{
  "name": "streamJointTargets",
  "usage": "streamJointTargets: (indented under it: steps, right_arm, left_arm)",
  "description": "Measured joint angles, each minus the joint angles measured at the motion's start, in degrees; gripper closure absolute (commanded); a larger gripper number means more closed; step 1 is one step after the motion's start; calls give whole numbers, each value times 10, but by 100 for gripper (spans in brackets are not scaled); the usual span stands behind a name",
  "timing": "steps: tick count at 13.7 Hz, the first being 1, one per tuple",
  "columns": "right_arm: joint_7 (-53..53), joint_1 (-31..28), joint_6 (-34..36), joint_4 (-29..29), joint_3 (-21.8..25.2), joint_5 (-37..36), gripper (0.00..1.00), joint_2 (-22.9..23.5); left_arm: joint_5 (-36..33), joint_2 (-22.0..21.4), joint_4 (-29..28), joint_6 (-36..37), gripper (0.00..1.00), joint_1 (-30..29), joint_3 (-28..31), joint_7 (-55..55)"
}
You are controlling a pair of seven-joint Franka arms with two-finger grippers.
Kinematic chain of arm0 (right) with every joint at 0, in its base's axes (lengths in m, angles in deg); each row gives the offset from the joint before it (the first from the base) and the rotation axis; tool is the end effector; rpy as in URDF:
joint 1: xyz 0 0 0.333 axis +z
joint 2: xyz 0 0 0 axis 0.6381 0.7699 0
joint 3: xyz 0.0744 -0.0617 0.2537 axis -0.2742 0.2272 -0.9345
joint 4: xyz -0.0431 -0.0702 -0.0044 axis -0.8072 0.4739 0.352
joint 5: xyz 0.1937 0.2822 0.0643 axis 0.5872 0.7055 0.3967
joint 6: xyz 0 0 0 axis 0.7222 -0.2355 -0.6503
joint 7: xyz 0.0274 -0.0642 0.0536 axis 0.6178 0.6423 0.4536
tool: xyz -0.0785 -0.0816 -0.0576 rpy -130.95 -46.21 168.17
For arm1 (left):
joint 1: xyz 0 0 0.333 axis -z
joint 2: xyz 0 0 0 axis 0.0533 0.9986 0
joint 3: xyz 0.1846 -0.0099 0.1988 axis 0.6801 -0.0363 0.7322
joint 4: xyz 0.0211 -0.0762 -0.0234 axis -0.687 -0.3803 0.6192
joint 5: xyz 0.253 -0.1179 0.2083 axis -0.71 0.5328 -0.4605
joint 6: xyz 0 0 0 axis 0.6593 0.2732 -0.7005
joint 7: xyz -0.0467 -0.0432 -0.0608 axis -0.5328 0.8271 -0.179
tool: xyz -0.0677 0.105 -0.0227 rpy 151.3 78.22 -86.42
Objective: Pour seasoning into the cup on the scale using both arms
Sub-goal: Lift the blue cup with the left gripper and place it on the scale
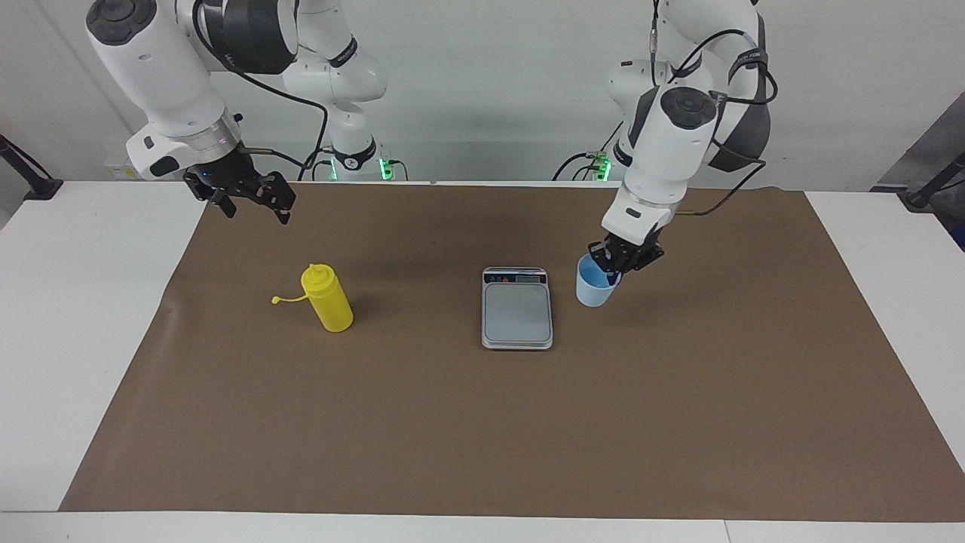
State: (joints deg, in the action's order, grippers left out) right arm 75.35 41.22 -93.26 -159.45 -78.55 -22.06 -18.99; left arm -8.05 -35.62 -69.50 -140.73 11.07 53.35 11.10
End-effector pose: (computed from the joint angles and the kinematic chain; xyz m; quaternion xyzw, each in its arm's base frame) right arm 0.5101 -0.0095 0.5314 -0.9962 0.0755 0.0441 0.0012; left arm 0.5059 -0.2443 0.4384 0.9985 0.0219 0.0372 0.0325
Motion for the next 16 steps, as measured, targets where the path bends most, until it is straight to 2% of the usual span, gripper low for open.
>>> streamJointTargets:
  steps: [4,7,10,16]
  right_arm:
    - [0,0,0,0,0,0,0,0]
    - [0,0,0,0,0,0,0,0]
    - [0,0,0,0,0,0,0,0]
    - [0,0,0,0,0,0,0,0]
  left_arm:
    - [-8,37,37,-3,100,42,1,-47]
    - [-49,87,66,-12,100,78,1,-105]
    - [-57,123,83,-30,100,96,1,-122]
    - [-64,130,68,-55,100,103,1,-132]
